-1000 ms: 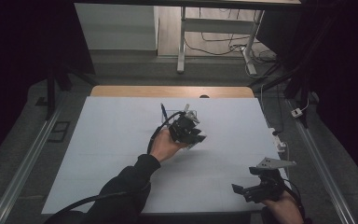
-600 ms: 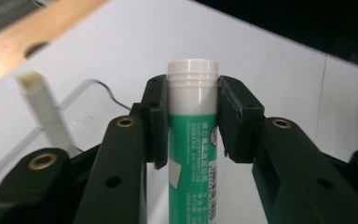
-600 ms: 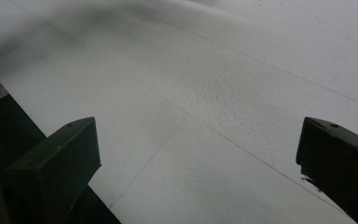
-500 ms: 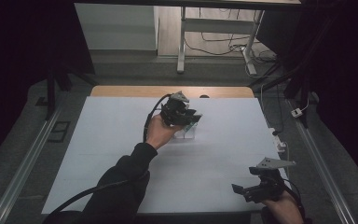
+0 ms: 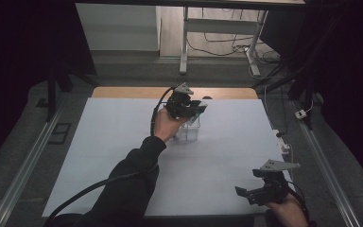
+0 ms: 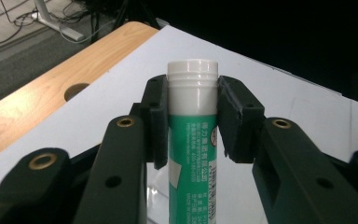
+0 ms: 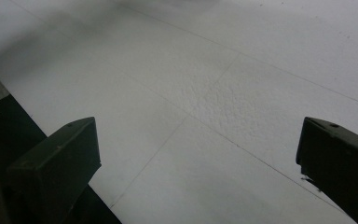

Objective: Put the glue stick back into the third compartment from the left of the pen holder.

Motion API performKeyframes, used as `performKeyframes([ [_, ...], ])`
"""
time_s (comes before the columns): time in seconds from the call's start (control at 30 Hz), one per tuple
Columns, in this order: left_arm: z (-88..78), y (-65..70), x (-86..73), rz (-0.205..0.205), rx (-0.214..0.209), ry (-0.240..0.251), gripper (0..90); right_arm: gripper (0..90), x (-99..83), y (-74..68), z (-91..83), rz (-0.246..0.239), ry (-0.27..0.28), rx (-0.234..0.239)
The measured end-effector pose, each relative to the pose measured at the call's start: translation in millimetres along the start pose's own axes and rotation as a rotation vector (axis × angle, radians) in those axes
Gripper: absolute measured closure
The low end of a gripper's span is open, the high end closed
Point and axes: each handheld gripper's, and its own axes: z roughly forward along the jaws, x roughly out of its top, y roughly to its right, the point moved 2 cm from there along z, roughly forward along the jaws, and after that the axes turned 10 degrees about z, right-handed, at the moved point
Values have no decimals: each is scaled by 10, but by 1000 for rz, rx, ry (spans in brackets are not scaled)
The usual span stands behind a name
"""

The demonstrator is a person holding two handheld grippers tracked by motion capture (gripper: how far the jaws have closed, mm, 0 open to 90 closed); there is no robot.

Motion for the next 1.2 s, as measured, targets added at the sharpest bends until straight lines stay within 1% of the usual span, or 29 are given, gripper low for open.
performKeyframes([
  [0.17,98,-36,-30,14,16,7,645,0,-1,3,-2,5,2,7],
  [0.27,151,-55,-67,14,8,12,644,0,-1,3,-2,5,1,9],
  [0.43,216,-59,-128,36,17,-12,643,0,-1,3,-3,5,1,11],
  [0.6,245,-41,-150,47,11,-30,642,0,-1,3,-2,4,0,12],
  [0.77,257,-20,-165,62,22,-74,639,0,-2,2,-2,3,0,12],
  [0.83,261,-16,-177,60,27,-93,637,0,-2,1,-2,3,0,12],
  [0.97,244,-20,-185,47,34,-100,627,0,-2,1,-2,2,0,12],
  [1.1,198,-27,-167,29,48,-90,583,0,-2,1,-1,1,0,11],
  [1.13,180,-31,-161,28,48,-89,576,0,-2,0,-1,2,0,11],
  [1.2,154,-26,-147,9,43,-81,555,0,-2,0,-3,1,0,10],
])
